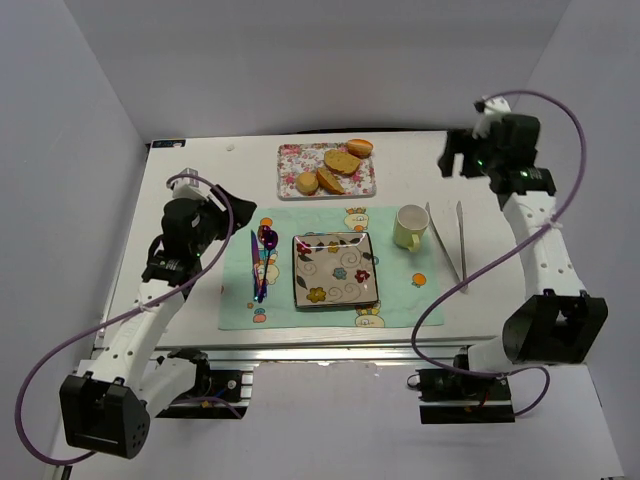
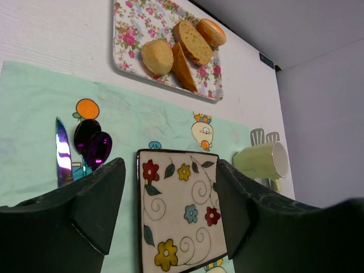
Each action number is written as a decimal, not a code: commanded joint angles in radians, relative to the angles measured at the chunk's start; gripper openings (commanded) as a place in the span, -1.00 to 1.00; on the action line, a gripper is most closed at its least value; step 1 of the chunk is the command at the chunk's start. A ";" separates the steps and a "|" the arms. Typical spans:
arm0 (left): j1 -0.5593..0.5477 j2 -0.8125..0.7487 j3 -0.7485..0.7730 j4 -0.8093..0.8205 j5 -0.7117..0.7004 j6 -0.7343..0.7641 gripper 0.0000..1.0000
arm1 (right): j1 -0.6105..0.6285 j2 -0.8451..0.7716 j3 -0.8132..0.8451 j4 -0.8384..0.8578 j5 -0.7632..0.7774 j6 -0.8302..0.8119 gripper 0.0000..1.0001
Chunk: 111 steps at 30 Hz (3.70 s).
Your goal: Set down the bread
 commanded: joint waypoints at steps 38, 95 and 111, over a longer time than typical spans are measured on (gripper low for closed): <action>-0.004 0.052 0.005 0.113 0.039 0.017 0.39 | -0.180 0.136 -0.615 0.147 0.084 -0.256 0.64; -0.004 -0.091 -0.003 -0.051 -0.054 0.011 0.40 | 0.530 0.489 0.200 0.051 0.094 -0.589 -0.05; -0.004 -0.081 -0.007 -0.038 -0.054 0.011 0.40 | 0.554 0.533 0.158 0.138 0.187 -0.644 0.00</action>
